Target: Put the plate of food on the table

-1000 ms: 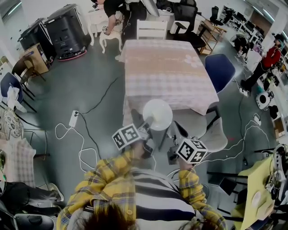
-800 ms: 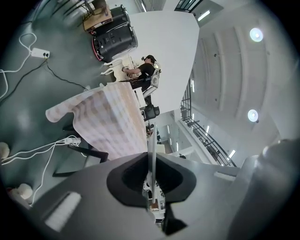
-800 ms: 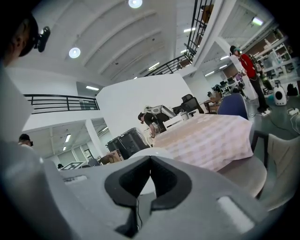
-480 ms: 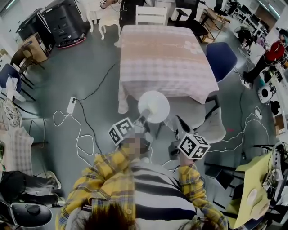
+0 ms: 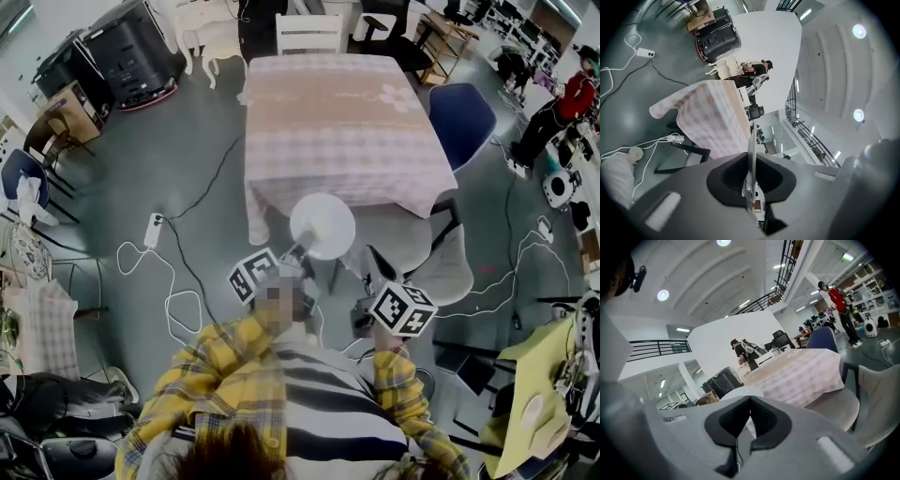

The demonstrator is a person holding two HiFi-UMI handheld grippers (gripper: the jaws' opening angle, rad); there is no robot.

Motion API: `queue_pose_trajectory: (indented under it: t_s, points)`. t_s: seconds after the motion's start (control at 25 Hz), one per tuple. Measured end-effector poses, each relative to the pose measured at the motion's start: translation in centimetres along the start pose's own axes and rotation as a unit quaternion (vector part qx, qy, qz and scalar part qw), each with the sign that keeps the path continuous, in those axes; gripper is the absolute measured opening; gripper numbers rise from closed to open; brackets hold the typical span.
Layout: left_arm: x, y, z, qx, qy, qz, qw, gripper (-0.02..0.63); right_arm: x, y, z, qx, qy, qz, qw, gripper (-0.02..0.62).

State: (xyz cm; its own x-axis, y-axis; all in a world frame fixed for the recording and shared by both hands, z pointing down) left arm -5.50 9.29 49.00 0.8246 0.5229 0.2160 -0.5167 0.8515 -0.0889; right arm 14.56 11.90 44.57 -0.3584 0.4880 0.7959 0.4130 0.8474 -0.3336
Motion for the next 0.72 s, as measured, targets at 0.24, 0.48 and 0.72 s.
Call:
queue_pose_trajectory:
  t_s: [0.24,0.48,0.72]
  points:
    - [-1.4,-4.6,0.2,0.005,0.008,0.013,0.9999,0.025,-1.9,-2.7,-0.9,0.013,0.007,0.002,1.000,-0.004]
    - [-4.9,-8.7,0.0,0.017,0.007,0.030,0.9994,0.025,-4.6,-7.7,-0.9,0.024,0.013,0.001,1.000,-0.004]
    - [-9.2,-12.5,0.3,0.025,0.004,0.040,0.9989,0.025,-6.9,-13.2,-1.0,0.028,0.013,0.000,1.000,-0.004]
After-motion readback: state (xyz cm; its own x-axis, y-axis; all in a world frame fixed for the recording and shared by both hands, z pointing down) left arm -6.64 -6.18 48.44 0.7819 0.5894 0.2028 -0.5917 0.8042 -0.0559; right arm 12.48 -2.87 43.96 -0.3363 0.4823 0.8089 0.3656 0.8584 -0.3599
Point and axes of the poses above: the fingertips, and each gripper's own axes: y backward along the fingers, z to its left, x out of its underside, the point moved 7 cm from there along y, backward along the fingers, and after that the axes turned 5 degrees about x, right-handed, at the moved point
